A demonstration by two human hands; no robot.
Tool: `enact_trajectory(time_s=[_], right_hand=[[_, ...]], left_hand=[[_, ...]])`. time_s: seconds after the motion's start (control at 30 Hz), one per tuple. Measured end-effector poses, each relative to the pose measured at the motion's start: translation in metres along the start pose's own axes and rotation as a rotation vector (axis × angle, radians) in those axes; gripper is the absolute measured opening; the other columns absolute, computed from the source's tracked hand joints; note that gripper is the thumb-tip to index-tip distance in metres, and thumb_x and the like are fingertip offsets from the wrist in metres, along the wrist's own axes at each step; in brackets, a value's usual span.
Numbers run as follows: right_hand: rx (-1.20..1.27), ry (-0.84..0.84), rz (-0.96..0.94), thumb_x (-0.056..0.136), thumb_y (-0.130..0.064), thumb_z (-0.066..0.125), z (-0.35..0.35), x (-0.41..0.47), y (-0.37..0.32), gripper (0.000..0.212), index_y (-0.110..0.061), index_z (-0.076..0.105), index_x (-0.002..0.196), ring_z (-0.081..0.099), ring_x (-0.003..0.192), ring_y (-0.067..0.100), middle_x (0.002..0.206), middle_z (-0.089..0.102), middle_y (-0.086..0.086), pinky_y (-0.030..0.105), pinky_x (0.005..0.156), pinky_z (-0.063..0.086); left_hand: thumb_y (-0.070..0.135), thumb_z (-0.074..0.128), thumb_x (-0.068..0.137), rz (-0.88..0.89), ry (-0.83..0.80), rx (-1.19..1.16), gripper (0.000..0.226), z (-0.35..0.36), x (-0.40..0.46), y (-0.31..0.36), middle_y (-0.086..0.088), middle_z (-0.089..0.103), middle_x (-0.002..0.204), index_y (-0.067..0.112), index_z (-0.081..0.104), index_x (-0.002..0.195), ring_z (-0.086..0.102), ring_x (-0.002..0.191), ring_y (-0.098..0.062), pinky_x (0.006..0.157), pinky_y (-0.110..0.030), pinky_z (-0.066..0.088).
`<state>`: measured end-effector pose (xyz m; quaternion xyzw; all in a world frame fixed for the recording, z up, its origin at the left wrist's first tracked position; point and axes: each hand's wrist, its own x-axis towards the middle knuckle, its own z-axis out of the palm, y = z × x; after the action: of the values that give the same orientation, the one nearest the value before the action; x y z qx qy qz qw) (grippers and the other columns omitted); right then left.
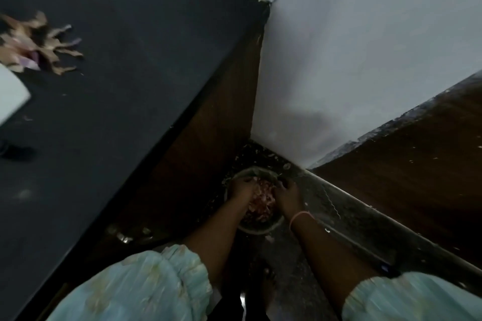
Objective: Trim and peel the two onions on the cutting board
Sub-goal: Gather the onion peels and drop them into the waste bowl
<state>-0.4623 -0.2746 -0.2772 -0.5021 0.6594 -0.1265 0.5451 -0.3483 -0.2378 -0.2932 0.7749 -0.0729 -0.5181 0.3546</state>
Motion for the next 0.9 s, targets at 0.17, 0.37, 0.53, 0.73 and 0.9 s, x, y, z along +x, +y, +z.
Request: enact_trajectory(time_s=[0.17,0.37,0.53,0.73,0.9], right_hand=[[0.244,0.173,-0.089,0.09,-0.01,0.06,-0.022,-0.039,-0.085,0.021,-0.011,0.06,0.111,0.061,0.102,0.026,0.107,0.064,0.008,0.039,0.094,0.049],[0.424,0.31,-0.258,0.092,-0.015,0.057,-0.021,-0.083,-0.214,0.013,-0.018,0.059,0.104,0.064,0.093,0.023,0.101,0.066,0.005,0.042,0.091,0.052],[0.297,0.174,-0.614,0.09,-0.017,0.059,0.03,-0.117,-0.307,0.012,-0.021,0.059,0.101,0.063,0.09,0.017,0.1,0.065,0.002,0.043,0.086,0.054],[-0.209,-0.117,-0.987,0.087,-0.018,0.065,0.124,-0.131,-0.34,0.039,-0.013,0.056,0.124,0.053,0.116,0.02,0.124,0.056,0.006,0.039,0.102,0.044],[-0.717,-0.19,-1.16,0.092,-0.044,0.053,0.187,-0.122,-0.339,0.071,-0.015,0.024,0.151,0.021,0.146,0.023,0.158,0.023,0.008,0.04,0.121,0.012]], left_hand=[[0.027,0.059,0.096,0.275,0.032,-0.137,0.016,0.003,-0.081,0.078,-0.009,0.074,0.104,0.023,0.074,0.092,0.068,0.099,-0.026,0.096,-0.043,0.054],[0.029,0.051,0.1,0.55,0.1,-0.268,0.024,-0.038,-0.153,0.178,-0.004,0.073,0.097,0.017,0.071,0.097,0.069,0.095,-0.02,0.092,-0.047,0.055],[0.029,0.051,0.099,0.749,0.286,-0.358,0.025,-0.137,-0.178,0.236,0.0,0.073,0.102,0.017,0.072,0.104,0.068,0.098,-0.015,0.091,-0.043,0.056],[0.007,0.056,0.091,0.739,0.651,-0.337,0.03,-0.284,-0.159,0.234,0.007,0.072,0.108,0.02,0.073,0.112,0.065,0.102,-0.001,0.098,-0.028,0.051],[0.021,0.068,0.088,0.479,0.744,0.074,0.052,-0.384,-0.121,0.22,-0.01,0.06,0.129,0.018,0.054,0.138,0.057,0.118,-0.025,0.099,-0.029,0.041]])
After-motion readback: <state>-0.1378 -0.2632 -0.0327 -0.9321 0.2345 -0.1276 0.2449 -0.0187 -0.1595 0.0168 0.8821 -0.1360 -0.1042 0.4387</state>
